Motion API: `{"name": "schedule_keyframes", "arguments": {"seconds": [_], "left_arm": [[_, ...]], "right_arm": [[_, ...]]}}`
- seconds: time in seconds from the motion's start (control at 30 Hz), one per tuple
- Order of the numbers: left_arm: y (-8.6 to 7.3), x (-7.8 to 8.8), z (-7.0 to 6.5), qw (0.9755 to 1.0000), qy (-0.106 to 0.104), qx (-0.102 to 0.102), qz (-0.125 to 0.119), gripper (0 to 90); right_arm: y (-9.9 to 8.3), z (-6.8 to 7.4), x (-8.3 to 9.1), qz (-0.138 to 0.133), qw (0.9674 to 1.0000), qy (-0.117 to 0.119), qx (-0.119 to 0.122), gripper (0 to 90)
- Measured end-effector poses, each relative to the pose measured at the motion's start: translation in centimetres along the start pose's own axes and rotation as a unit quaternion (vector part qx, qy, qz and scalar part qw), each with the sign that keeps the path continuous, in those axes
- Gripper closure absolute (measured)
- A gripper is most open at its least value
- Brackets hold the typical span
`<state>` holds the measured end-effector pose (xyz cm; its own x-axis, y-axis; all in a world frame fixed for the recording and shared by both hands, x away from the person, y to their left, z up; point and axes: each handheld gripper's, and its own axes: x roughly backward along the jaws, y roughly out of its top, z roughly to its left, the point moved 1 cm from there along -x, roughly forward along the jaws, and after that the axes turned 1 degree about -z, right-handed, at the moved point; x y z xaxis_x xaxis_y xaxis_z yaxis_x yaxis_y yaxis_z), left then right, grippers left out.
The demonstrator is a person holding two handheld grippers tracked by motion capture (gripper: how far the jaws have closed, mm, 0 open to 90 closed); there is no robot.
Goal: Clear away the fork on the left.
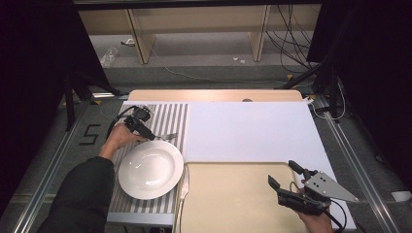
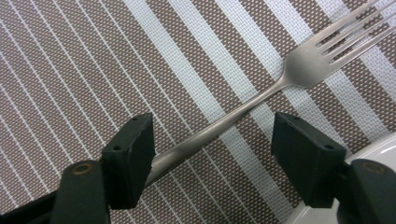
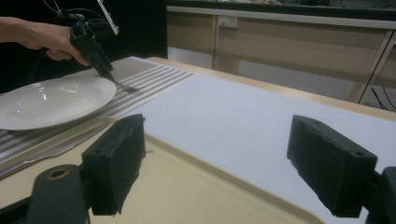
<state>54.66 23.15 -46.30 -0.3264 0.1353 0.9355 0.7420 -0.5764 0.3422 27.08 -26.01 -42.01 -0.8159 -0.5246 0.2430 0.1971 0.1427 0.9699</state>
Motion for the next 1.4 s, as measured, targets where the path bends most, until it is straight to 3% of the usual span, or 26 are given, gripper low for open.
{"name": "schedule_keyframes", "arguments": {"seconds": [0.23,0.53,0.63,0.97,1.17,1.4], "left_arm": [[-0.06,-0.2,0.07,1.0,-0.005,-0.005,-0.006,38.7],[0.0,-0.91,-0.09,0.9998,-0.001,-0.014,0.014,44.5],[0.01,-0.98,0.05,0.9998,-0.004,-0.016,0.011,46.3],[-0.11,-1.08,0.38,0.9999,-0.015,-0.006,0.005,47.6],[-0.09,-1.04,0.32,0.9995,-0.03,-0.001,0.008,55.7],[-0.07,-0.97,0.04,0.9991,-0.039,-0.01,0.009,66.1]], "right_arm": [[-0.01,-0.01,0.0,0.0,1.0,0.0,0.0,20.1],[-0.03,-0.01,-0.07,-0.003,1.0,0.0,-0.001,20.1],[-0.03,-0.03,-0.11,-0.006,1.0,0.0,-0.001,20.1],[-0.01,0.0,-0.02,0.0,1.0,0.001,0.0,20.1],[0.0,0.0,-0.04,-0.005,1.0,0.001,-0.002,20.2],[0.01,0.07,-0.08,-0.006,1.0,0.002,0.0,20.3]]}}
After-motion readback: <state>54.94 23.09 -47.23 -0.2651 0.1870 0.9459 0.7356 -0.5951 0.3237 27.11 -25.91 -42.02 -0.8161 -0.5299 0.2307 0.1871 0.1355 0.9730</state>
